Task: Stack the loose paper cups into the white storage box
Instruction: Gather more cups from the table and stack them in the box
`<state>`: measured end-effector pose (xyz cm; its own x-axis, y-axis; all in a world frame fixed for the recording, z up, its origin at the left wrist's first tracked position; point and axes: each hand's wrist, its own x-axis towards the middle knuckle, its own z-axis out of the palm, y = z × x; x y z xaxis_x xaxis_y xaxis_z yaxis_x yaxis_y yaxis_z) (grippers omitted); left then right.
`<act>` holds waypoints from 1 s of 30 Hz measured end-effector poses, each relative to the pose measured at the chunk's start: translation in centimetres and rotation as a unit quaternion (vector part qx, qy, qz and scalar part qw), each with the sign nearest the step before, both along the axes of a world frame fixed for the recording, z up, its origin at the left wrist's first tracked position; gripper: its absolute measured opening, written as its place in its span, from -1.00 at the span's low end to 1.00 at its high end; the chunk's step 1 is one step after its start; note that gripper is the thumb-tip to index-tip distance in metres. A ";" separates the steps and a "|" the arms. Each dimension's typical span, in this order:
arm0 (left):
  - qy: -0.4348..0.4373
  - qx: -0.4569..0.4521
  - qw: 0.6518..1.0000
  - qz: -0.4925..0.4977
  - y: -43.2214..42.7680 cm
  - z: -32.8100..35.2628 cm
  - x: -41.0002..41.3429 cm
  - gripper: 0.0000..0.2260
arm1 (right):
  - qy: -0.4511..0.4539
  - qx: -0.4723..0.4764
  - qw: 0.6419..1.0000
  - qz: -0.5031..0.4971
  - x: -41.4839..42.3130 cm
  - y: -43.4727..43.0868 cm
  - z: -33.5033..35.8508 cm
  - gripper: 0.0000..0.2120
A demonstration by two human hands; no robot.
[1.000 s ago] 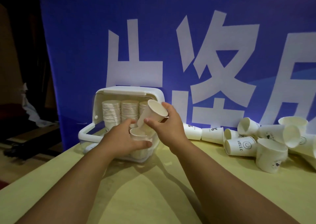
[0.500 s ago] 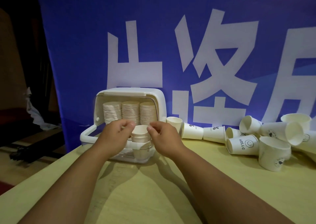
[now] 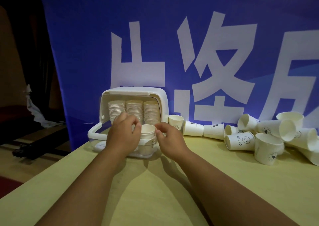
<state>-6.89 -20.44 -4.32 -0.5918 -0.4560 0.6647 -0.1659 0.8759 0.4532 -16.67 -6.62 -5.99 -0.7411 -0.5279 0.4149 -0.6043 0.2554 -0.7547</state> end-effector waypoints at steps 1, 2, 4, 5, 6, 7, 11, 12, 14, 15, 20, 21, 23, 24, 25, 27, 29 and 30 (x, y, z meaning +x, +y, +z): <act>-0.018 -0.013 1.000 -0.006 0.8 0.3 0.4 -0.84 | -0.005 0.003 1.000 -0.004 0.3 0.5 0.1 -0.76; -0.042 -0.021 0.999 -0.015 1.8 0.4 0.7 -0.81 | -0.012 0.003 1.000 -0.011 0.5 1.1 0.1 -0.78; -0.079 -0.032 0.996 -0.023 4.0 0.5 1.2 -0.79 | -0.020 0.011 0.999 -0.030 0.8 3.0 0.3 -0.81; -0.092 -0.038 0.995 -0.023 5.1 0.4 1.4 -0.78 | -0.023 0.019 0.999 -0.041 1.0 4.2 0.4 -0.82; -0.105 -0.040 0.993 -0.024 6.1 0.2 1.5 -0.78 | -0.028 0.028 0.998 -0.052 1.1 5.6 0.5 -0.82; -0.118 -0.034 0.992 -0.029 7.3 0.0 1.6 -0.78 | -0.033 0.035 0.997 -0.063 1.3 7.2 0.5 -0.82; -0.150 0.025 0.986 -0.076 12.2 -0.6 1.3 -0.80 | -0.033 0.057 0.992 -0.110 1.5 14.3 0.4 -0.83; -0.158 0.038 0.983 -0.087 13.4 -0.7 1.0 -0.80 | -0.035 0.063 0.990 -0.122 1.5 16.1 0.3 -0.84; -0.179 0.066 0.975 -0.113 15.9 -0.9 0.1 -0.81 | -0.047 0.080 0.986 -0.142 1.1 19.7 -0.1 -0.85; -0.190 0.078 0.970 -0.128 17.3 -0.9 -0.3 -0.81 | -0.054 0.093 0.983 -0.151 0.8 21.4 -0.4 -0.85; -0.231 0.109 0.947 -0.193 23.2 -1.9 -2.7 -0.85 | -0.093 0.207 0.957 -0.180 -1.7 29.8 -1.4 -0.82; -0.248 0.117 0.939 -0.207 24.2 -2.2 -3.3 -0.87 | -0.096 0.235 0.947 -0.198 -2.2 31.2 -1.8 -0.80; -0.295 0.107 0.922 -0.227 26.2 -2.7 -4.4 -0.73 | -0.080 0.287 0.922 -0.247 -3.4 33.6 -2.6 -0.70; -0.313 0.095 0.915 -0.235 27.0 -2.9 -5.2 -0.54 | -0.075 0.286 0.917 -0.266 -4.1 34.5 -2.9 -0.64; -0.321 0.087 0.912 -0.239 27.9 -3.1 -5.9 -0.36 | -0.076 0.272 0.919 -0.276 -4.7 35.1 -3.0 -0.58; -0.318 0.079 0.915 -0.236 29.3 -3.3 -7.3 -0.16 | -0.079 0.246 0.923 -0.283 -5.9 35.7 -3.1 -0.47; -0.299 0.079 0.923 -0.227 30.5 -3.7 -8.9 -0.05 | -0.070 0.240 0.923 -0.293 -7.1 35.8 -3.4 -0.41; -0.284 0.084 0.927 -0.229 30.9 -4.0 -9.9 -0.01 | -0.059 0.233 0.923 -0.299 -7.7 35.8 -3.6 -0.41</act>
